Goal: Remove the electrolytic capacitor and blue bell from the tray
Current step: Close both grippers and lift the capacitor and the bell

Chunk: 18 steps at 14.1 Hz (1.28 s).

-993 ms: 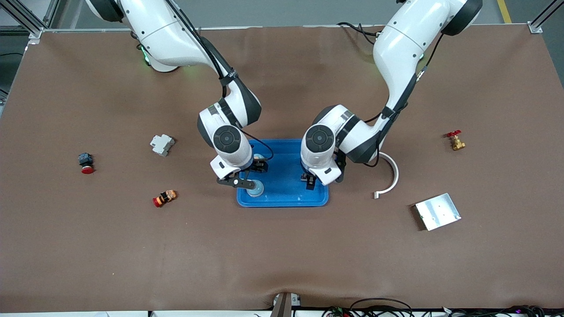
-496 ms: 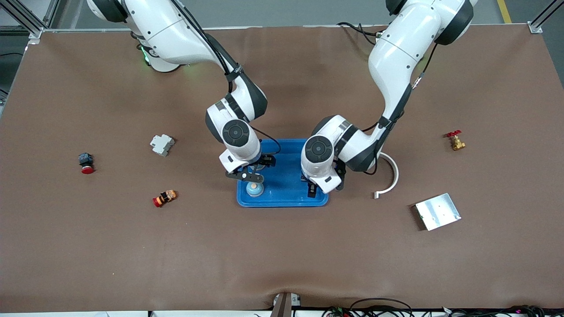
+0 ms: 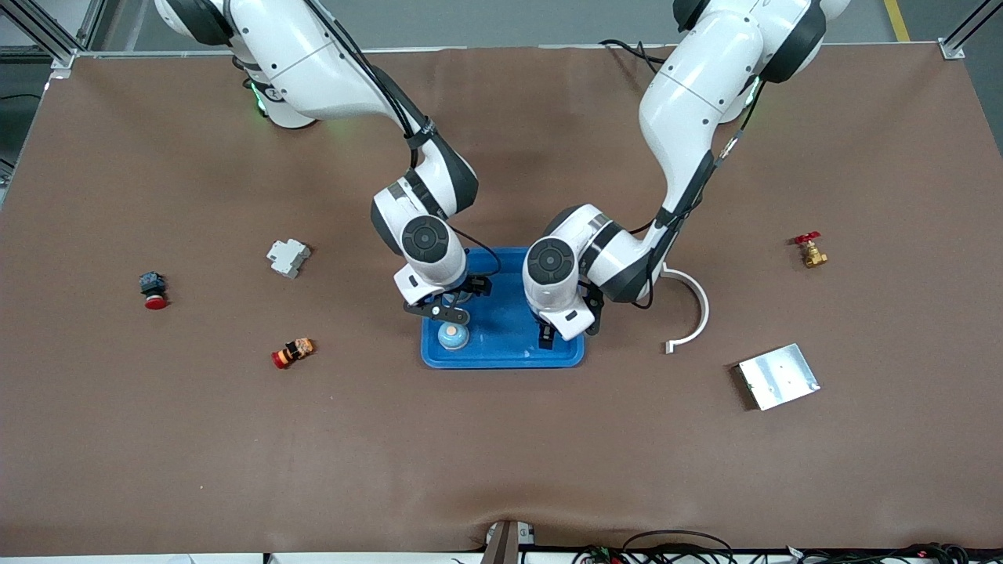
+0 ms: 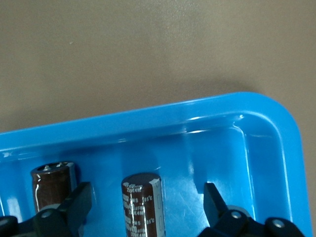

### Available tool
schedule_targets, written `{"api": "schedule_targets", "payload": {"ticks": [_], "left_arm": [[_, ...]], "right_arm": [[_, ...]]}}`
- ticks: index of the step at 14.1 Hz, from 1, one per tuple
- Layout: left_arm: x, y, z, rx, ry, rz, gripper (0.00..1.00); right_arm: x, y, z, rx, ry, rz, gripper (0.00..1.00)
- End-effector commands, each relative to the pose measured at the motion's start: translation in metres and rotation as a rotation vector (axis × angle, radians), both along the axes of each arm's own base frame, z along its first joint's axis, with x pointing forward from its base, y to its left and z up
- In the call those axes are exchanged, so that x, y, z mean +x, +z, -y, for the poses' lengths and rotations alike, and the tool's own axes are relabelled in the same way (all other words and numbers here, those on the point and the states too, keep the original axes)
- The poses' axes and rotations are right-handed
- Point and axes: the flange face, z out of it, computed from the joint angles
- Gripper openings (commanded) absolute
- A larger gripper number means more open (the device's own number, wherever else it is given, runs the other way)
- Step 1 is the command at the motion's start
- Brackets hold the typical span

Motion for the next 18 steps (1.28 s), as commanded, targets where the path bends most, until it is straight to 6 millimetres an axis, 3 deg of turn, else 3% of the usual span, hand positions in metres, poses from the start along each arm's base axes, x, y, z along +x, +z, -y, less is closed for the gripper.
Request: {"api": "schedule_targets", "payload": {"ticks": [1,4,6,9,10,11,13,15,17,18], "left_arm": [[0.002,-0.003,0.006,0.013,0.027,0.027,1.0],[0.002,-0.002,0.006,0.014,0.03,0.03,1.0],[0.002,-0.002,0.006,0.015,0.029,0.031,0.88],[0.003,-0.001,0.006,0.015,0.027,0.032,0.49],[0.002,0.001,0.006,0.019,0.012,0.035,0.19],[-0.001,0.001,0.01,0.036,-0.037,0.051,0.0],[-0.004,-0.002,0.012,0.063,-0.087,0.068,0.0],[0.0,0.009,0.011,0.058,-0.084,0.078,0.0],[0.005,0.036,0.01,0.045,-0.103,0.092,0.0],[0.005,0.051,0.007,0.057,-0.12,0.079,0.0]], "right_arm": [[-0.003,-0.011,-0.004,-0.011,-0.012,0.006,1.0],[-0.002,-0.012,-0.005,-0.003,-0.021,0.014,0.99],[-0.003,-0.011,-0.006,-0.005,-0.021,0.012,0.64],[-0.001,0.001,-0.002,-0.008,-0.023,0.004,0.27],[0.001,0.009,0.001,-0.012,-0.029,-0.004,0.25],[0.007,0.021,0.007,-0.012,-0.036,-0.005,0.25],[0.02,0.055,0.026,-0.006,-0.036,-0.011,0.25],[0.025,0.089,0.044,-0.001,0.012,-0.028,0.25],[0.036,0.118,0.073,0.011,0.053,-0.039,0.24],[0.037,0.123,0.092,0.011,0.065,-0.05,0.23]]}}
